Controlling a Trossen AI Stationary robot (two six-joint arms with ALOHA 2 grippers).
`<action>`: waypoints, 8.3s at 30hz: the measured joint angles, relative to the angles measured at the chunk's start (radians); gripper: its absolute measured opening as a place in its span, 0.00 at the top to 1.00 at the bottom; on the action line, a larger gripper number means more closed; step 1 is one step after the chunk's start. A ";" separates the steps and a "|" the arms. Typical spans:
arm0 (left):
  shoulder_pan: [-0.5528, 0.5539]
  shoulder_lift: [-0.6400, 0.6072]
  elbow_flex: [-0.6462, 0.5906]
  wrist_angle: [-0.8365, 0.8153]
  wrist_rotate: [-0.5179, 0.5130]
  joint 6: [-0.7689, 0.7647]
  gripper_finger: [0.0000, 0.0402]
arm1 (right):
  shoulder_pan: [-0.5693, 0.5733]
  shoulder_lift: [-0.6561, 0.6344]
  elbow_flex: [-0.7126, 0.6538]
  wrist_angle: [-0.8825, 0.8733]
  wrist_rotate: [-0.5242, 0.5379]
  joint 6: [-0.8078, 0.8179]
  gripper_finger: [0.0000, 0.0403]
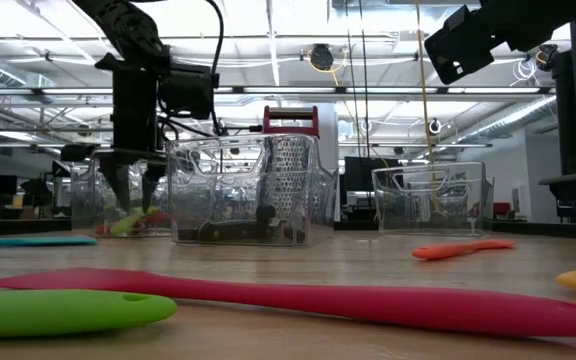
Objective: Pick & Place Kitchen Items
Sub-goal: Put the blue spatula into the right transparent bin
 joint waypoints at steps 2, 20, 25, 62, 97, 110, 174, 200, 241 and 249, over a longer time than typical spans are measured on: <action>0.000 -0.002 0.000 0.000 0.000 0.009 0.65 | 0.000 0.000 0.000 0.000 0.000 0.003 0.57; -0.090 -0.310 0.069 0.025 -0.015 0.224 0.51 | 0.000 0.000 0.000 0.000 0.003 -0.001 0.57; -0.176 -0.382 0.069 0.076 -0.031 0.348 0.53 | 0.000 0.000 0.000 0.001 0.004 -0.003 0.57; -0.913 -0.454 -0.013 0.109 -0.059 0.524 0.54 | -0.001 0.000 -0.001 0.053 0.005 0.060 0.59; -0.950 -0.454 -0.372 0.164 -0.165 0.214 0.31 | 0.000 0.000 0.000 0.053 0.008 0.060 0.60; -0.847 -0.454 -0.449 0.297 -0.123 0.329 0.22 | -0.001 0.000 0.000 0.053 0.008 0.064 0.60; -0.828 -0.334 -0.323 0.693 0.087 0.511 0.90 | -0.002 0.000 0.001 0.060 0.009 0.108 0.61; -0.745 -0.336 0.185 0.923 -0.063 1.205 0.97 | -0.002 0.087 0.000 0.377 0.004 0.002 0.61; -0.498 -0.111 0.185 1.284 0.180 1.307 0.98 | -0.002 0.259 0.000 0.689 0.450 -0.021 0.61; -0.496 -0.054 0.185 1.334 0.168 1.308 0.98 | -0.002 0.304 0.000 0.732 0.449 0.027 0.61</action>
